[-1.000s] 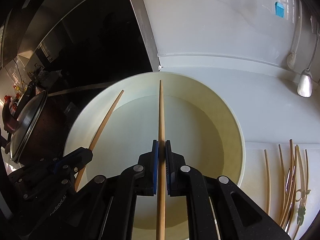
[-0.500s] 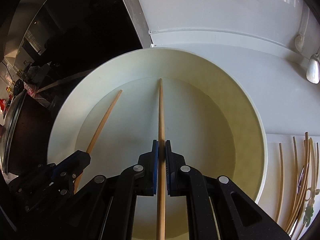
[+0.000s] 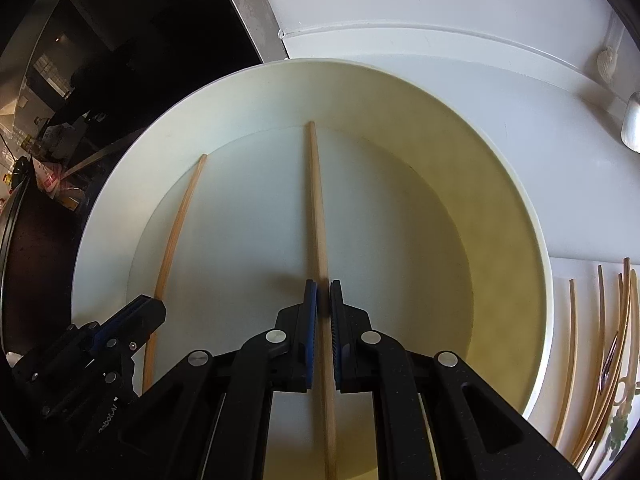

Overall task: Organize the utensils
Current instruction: 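Lift both held chopsticks and carry them over the white basin, then open both grippers to drop the chopsticks into the basin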

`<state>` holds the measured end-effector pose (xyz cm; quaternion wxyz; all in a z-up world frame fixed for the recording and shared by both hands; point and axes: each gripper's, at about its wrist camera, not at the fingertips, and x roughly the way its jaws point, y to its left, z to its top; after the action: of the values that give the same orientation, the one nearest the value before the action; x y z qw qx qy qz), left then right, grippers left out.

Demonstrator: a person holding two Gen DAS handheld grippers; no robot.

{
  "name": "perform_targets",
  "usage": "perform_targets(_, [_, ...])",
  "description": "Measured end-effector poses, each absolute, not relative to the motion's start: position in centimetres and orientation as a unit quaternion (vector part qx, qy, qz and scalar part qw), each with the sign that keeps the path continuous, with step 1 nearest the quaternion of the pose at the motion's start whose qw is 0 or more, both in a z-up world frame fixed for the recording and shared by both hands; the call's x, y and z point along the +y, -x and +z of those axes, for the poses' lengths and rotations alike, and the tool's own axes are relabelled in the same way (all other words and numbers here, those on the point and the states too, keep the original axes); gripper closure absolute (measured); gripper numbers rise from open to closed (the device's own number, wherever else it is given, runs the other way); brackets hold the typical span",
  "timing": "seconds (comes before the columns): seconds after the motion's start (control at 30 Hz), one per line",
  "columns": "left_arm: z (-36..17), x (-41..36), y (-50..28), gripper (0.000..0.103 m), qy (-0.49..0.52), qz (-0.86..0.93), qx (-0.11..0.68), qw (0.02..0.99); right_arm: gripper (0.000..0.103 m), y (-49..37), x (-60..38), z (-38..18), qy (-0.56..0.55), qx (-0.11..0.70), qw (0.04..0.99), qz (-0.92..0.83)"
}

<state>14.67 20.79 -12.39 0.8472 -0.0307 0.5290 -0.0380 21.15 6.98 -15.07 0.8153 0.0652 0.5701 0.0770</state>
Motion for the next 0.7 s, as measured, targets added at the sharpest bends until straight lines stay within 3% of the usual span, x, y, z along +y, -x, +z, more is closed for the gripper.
perform_targets(0.33, [-13.3,20.6,-14.7,0.090,0.021,-0.033,0.548,0.836,0.095,-21.3,6.7,-14.6,-0.051,0.567,0.819,0.077])
perform_targets(0.37, [-13.2,20.6,-14.6,0.089,0.019,-0.031,0.547,0.836,0.092,-21.3,6.6,-14.4,-0.049,0.565,0.821,0.075])
perform_targets(0.43, [-13.1,20.6,-14.6,0.086,0.018,-0.028,0.548,0.836,0.070,-20.3,6.1,-13.8,-0.051,0.555,0.827,0.072])
perform_targets(0.57, [-12.1,20.6,-14.1,0.067,0.022,-0.036,0.537,0.842,0.064,-19.8,5.0,-12.4,-0.047,0.538,0.839,0.071])
perform_targets(0.6, [-11.8,20.5,-13.9,0.060,0.019,-0.035,0.534,0.844,0.061,-19.7,4.7,-12.1,-0.045,0.534,0.841,0.069])
perform_targets(0.63, [-11.4,20.6,-13.7,0.043,0.017,-0.030,0.530,0.847,0.060,-19.6,4.4,-11.7,-0.045,0.530,0.844,0.070])
perform_targets(0.7, [-10.6,20.9,-13.3,0.039,0.024,-0.027,0.521,0.853,0.056,-19.3,3.8,-10.9,-0.044,0.520,0.850,0.074])
